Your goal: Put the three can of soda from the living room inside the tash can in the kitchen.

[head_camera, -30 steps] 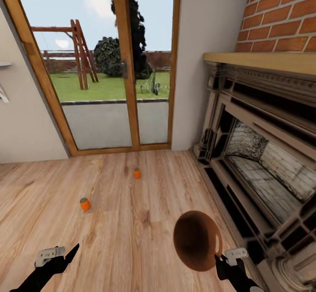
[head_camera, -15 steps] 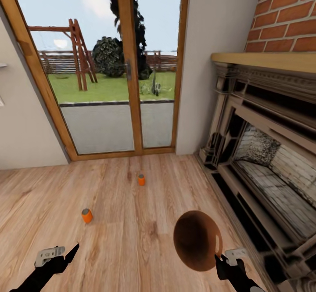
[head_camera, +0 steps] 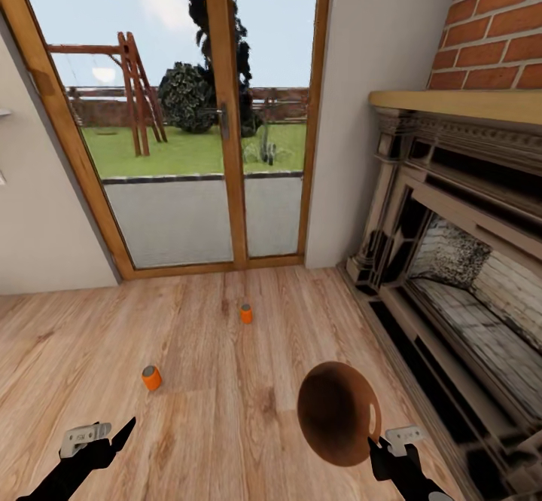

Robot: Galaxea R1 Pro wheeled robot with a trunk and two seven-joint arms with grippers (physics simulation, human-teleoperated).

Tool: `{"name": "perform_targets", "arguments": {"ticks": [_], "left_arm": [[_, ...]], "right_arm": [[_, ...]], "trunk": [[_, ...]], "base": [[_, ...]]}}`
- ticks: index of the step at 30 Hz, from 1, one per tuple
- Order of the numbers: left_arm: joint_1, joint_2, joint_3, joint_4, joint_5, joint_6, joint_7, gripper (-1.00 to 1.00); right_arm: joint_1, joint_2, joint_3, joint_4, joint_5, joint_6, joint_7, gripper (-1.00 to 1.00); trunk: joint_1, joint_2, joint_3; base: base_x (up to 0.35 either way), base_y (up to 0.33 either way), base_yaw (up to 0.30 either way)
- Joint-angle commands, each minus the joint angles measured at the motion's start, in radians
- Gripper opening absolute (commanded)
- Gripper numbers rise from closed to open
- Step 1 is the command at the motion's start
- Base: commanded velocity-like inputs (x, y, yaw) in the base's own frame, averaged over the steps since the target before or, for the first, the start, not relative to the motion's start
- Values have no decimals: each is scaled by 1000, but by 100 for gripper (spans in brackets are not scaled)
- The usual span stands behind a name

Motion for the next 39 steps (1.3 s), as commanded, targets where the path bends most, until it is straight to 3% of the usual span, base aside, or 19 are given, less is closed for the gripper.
{"name": "perform_targets", "arguments": {"ticks": [1,21,39], "left_arm": [[0,0,0,0,0,0,0,100],[0,0,0,0,-1,2,1,100],[0,0,0,0,-1,1,1,100]], "right_arm": [[0,0,0,-2,-2,0,3,-100],[0,0,0,-1,0,0,3,-100],[0,0,0,-1,0,0,3,-100]], "trunk": [[0,0,0],[0,0,0],[0,0,0]], "base": [[72,48,0],[226,163,0],[227,15,0]]}}
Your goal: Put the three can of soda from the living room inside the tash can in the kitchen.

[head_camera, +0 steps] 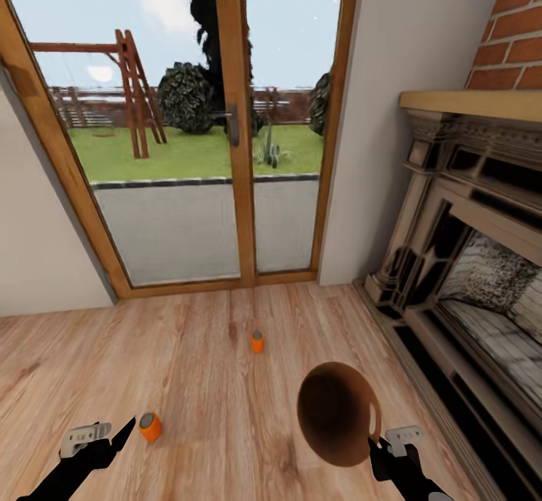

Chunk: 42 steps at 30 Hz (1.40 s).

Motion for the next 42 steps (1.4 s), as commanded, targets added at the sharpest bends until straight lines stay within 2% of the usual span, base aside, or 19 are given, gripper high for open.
{"name": "perform_targets", "arguments": {"ticks": [1,18,28,42], "left_arm": [[0,0,0,0,0,0,0,100],[0,0,0,0,1,1,0,100],[0,0,-2,0,0,1,-1,100],[0,0,-2,0,0,1,-1,100]], "right_arm": [[0,0,0,-2,-2,0,3,-100],[0,0,0,-2,-10,0,3,-100],[0,0,0,-2,-12,0,3,-100],[0,0,0,4,-12,0,3,-100]], "trunk": [[0,0,0],[0,0,0],[0,0,7],[0,0,18]], "base": [[238,0,0],[298,29,-13],[241,130,-185],[97,9,-162]]}}
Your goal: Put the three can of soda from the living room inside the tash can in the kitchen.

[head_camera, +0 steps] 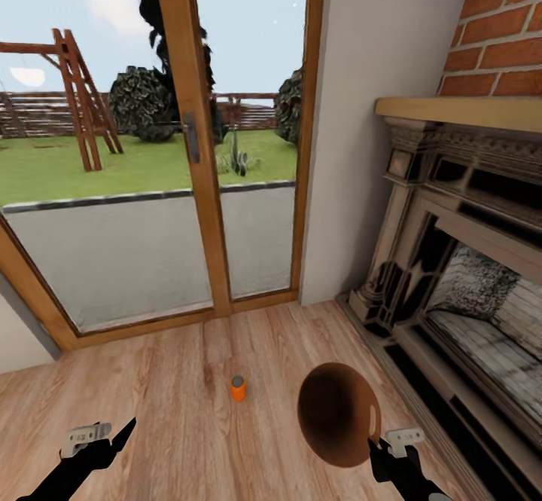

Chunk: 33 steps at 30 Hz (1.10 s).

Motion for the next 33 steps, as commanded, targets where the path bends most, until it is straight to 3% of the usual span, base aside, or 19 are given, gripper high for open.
{"name": "perform_targets", "arguments": {"ticks": [1,10,11,13,15,19,20,22,24,26,27,28,29,31,32,33], "left_arm": [[0,0,0,0,0,0,0,100],[-1,0,-2,21,-2,12,4,100],[-1,0,-4,20,-3,39,5,100],[-10,-1,-14,12,-29,161,7,100],[-21,-1,-17,6,-49,224,9,100],[-88,-6,-22,-78,-86,372,32,100],[-135,-21,-24,-106,-91,464,56,100],[-172,-41,-26,-118,-94,530,77,100],[-255,-82,-49,-134,-96,676,135,100],[-304,-96,-70,-139,-96,761,179,100],[-360,-105,-90,-141,-95,845,226,100],[-390,-110,-99,-139,-95,884,248,100],[-488,-132,-115,-126,-94,980,300,100],[-558,-155,-121,-101,-95,1033,323,100],[-631,-186,-126,-47,-96,1074,340,100],[-732,-237,-133,58,-99,1110,363,100]], "right_arm": [[0,0,0,2,-3,0,3,-100],[0,0,0,11,-2,0,3,-100],[0,0,0,11,-2,0,3,-100],[0,1,0,11,-1,0,3,-100],[0,1,0,11,0,0,3,-100],[0,1,0,11,3,0,3,-100],[0,1,0,11,5,0,3,-100],[0,1,0,11,6,0,3,-100],[0,1,0,11,7,0,3,-100],[0,1,0,11,8,0,3,-100],[0,2,0,11,8,0,3,-100],[0,2,0,11,8,0,3,-100],[0,3,0,11,8,0,3,-100],[-1,3,0,11,7,0,3,-100],[-1,3,-1,11,6,0,3,-100],[-2,2,-5,10,5,1,2,-100]], "trunk": [[0,0,0],[0,0,0],[0,0,0],[0,0,0],[0,0,0],[0,0,0],[0,0,0],[0,0,0],[0,0,0],[0,0,0],[0,0,0],[0,0,0],[0,0,0],[0,0,0],[0,0,0],[0,0,0]], "base": [[15,0,-14],[86,0,-3],[255,0,0],[256,0,0],[168,0,0],[84,0,0],[83,0,0],[83,0,0],[65,0,0],[39,0,0],[22,0,0],[18,0,0],[16,0,0],[34,0,0],[64,0,0],[75,0,0]]}}
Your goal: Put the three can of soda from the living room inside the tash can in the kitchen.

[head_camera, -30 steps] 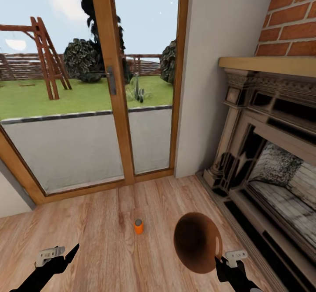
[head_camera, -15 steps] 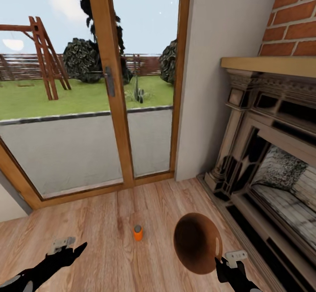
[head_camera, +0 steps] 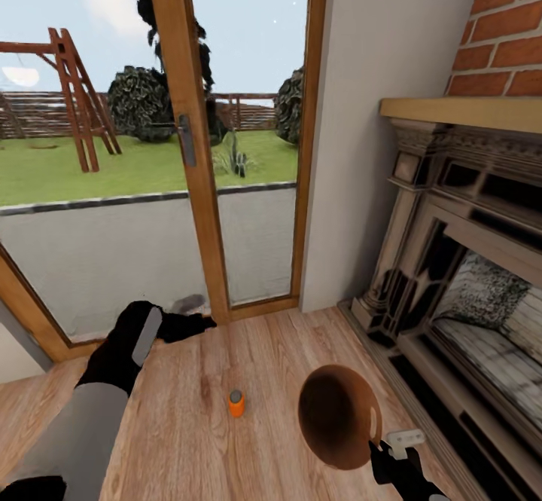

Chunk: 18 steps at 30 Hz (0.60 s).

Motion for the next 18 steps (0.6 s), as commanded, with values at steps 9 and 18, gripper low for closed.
{"name": "perform_targets", "arguments": {"ticks": [9,18], "left_arm": [[-225,-117,-22,300,-8,5,111,100],[-235,-147,-23,392,-7,-50,120,100]], "right_arm": [[-15,-13,-156,-6,-6,15,7,-100],[-25,-15,-189,-9,-9,18,5,-100]], "trunk": [[0,0,0],[0,0,0]], "base": [[59,0,0],[193,0,0]]}}
